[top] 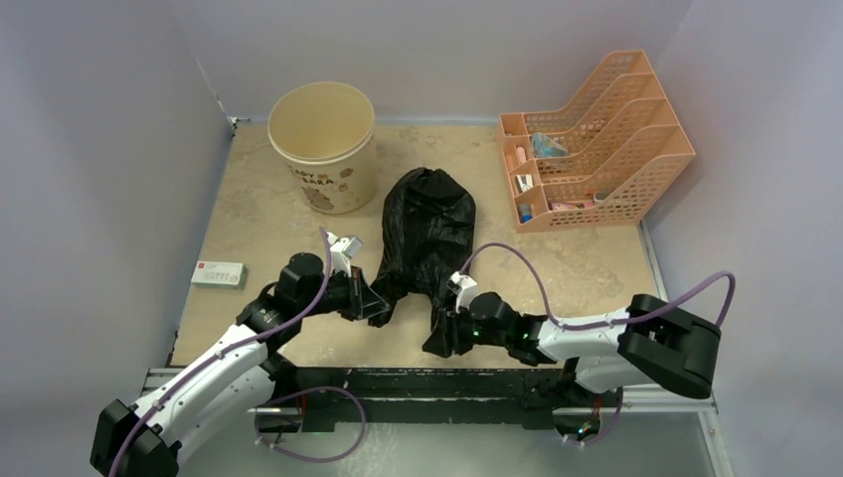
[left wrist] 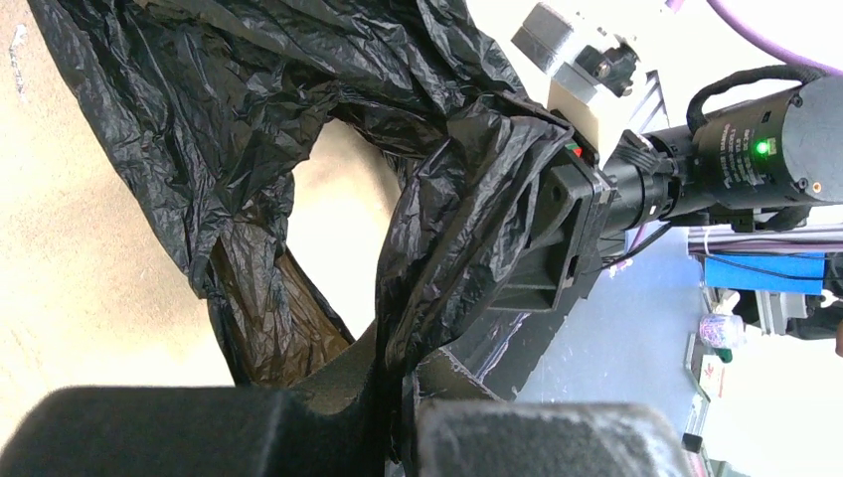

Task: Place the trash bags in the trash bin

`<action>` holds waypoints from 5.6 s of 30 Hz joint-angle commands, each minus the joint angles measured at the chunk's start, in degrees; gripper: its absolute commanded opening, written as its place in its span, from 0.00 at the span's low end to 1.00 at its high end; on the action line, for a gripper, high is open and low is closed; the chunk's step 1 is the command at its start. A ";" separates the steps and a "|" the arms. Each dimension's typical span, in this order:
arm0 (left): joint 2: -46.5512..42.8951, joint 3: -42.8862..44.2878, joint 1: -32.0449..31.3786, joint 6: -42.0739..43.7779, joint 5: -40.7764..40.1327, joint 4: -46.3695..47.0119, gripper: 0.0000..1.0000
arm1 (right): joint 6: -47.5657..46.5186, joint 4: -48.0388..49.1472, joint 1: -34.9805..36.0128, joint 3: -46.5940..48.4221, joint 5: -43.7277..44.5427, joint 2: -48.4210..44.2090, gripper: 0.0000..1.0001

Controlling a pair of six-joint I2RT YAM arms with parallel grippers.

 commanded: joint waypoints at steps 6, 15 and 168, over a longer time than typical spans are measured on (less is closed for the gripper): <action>-1.46 1.36 -0.12 0.13 -1.14 0.48 0.00 | 2.60 -2.01 5.21 2.68 11.12 3.20 0.29; -0.72 2.83 -0.08 -0.39 -4.68 -1.74 0.00 | 4.98 -8.03 4.25 4.17 26.04 -11.73 0.00; 35.30 68.74 0.38 22.27 -9.65 -5.98 0.00 | -33.82 -29.55 -27.24 81.89 25.34 4.00 0.00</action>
